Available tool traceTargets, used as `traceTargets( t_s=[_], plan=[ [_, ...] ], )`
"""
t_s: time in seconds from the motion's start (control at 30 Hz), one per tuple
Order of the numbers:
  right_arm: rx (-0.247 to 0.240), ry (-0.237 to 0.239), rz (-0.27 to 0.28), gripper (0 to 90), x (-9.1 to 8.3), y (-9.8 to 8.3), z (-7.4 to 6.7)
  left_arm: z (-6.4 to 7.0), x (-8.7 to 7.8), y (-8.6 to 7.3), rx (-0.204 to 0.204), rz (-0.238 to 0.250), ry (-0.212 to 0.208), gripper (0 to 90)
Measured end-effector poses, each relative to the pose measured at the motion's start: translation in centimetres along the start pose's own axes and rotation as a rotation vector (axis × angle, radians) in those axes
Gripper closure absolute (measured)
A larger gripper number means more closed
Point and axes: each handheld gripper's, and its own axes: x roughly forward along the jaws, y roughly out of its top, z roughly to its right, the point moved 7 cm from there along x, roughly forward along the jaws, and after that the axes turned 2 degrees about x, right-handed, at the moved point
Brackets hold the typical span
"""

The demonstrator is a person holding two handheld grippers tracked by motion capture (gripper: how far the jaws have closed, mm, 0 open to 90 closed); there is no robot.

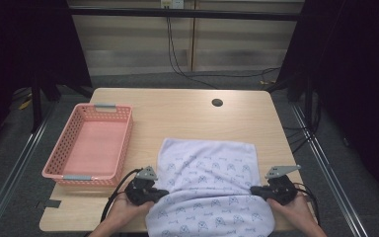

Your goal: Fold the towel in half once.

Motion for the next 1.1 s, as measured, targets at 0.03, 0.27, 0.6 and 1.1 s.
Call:
traceTargets(
  t_s=[0.03, 0.27, 0.6, 1.1],
  plan=[
    [-0.005, 0.012, 0.0, 88.6, -0.1, -0.3, -0.5, 0.0, 0.0, 0.0, 0.0, 0.0, 0.0, 88.4],
    [-0.027, 0.01, 0.025, 71.8, -0.9, -0.5, -1.5, 1.3, -0.6, -0.5, 0.011, 0.005, -0.033, 78.5],
    [0.042, -0.123, 0.174, 51.2, 1.0, 6.7, 7.0, -4.1, 0.6, 5.2, -0.04, 0.105, 0.066, 70.6],
    [0.043, -0.113, 0.131, 83.6, 4.1, 6.8, 8.7, -10.5, 1.4, 7.5, -0.19, 0.168, 0.224, 48.6]
  ],
)
